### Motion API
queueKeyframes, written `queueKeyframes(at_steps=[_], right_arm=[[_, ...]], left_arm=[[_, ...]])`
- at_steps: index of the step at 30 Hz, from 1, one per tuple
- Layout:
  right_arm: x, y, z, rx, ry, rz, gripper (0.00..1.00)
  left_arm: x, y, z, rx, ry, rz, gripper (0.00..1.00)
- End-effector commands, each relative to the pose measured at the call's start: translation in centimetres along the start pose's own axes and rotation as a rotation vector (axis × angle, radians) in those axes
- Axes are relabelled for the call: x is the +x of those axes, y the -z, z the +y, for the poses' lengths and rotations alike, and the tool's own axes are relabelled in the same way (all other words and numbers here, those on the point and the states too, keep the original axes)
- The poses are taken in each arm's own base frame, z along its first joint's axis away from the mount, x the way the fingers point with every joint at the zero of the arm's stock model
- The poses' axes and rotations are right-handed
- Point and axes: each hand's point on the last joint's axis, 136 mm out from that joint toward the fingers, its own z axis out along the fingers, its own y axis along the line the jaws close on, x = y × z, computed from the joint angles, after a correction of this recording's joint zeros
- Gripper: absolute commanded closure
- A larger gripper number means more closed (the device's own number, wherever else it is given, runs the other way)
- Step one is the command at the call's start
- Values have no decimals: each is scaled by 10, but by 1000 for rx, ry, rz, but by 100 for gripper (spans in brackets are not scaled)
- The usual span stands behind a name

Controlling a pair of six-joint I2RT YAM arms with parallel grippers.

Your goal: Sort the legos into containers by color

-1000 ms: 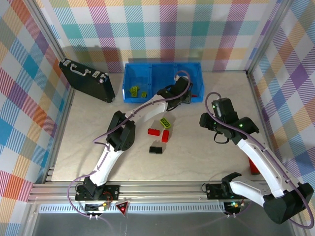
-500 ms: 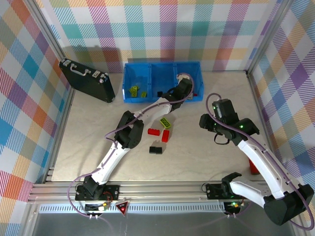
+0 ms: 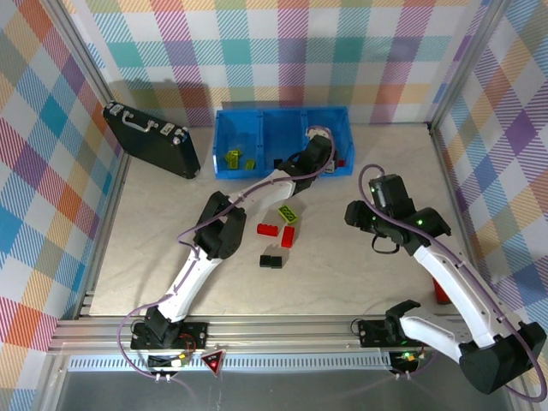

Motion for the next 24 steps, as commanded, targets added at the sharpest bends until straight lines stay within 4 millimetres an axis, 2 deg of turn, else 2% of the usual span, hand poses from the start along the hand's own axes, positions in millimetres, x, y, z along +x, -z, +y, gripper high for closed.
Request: queueKeyframes(at_steps=[1, 9, 14, 19, 24], right_arm=[[-1, -7, 7, -27, -1, 17, 46], [6, -32, 21, -80, 4, 84, 48], [14, -49, 33, -126, -12, 152, 50], [20, -62, 46, -148, -3, 202, 51], [27, -72, 60, -156, 20, 251, 51]], left_arm=[[-65, 51, -19, 90, 23, -113, 51], [-55, 101, -6, 104, 63, -35, 51], [-36, 127, 6, 100, 60, 63, 52], [-8, 150, 32, 57, 74, 158, 52], [28, 180, 72, -8, 113, 259, 53]])
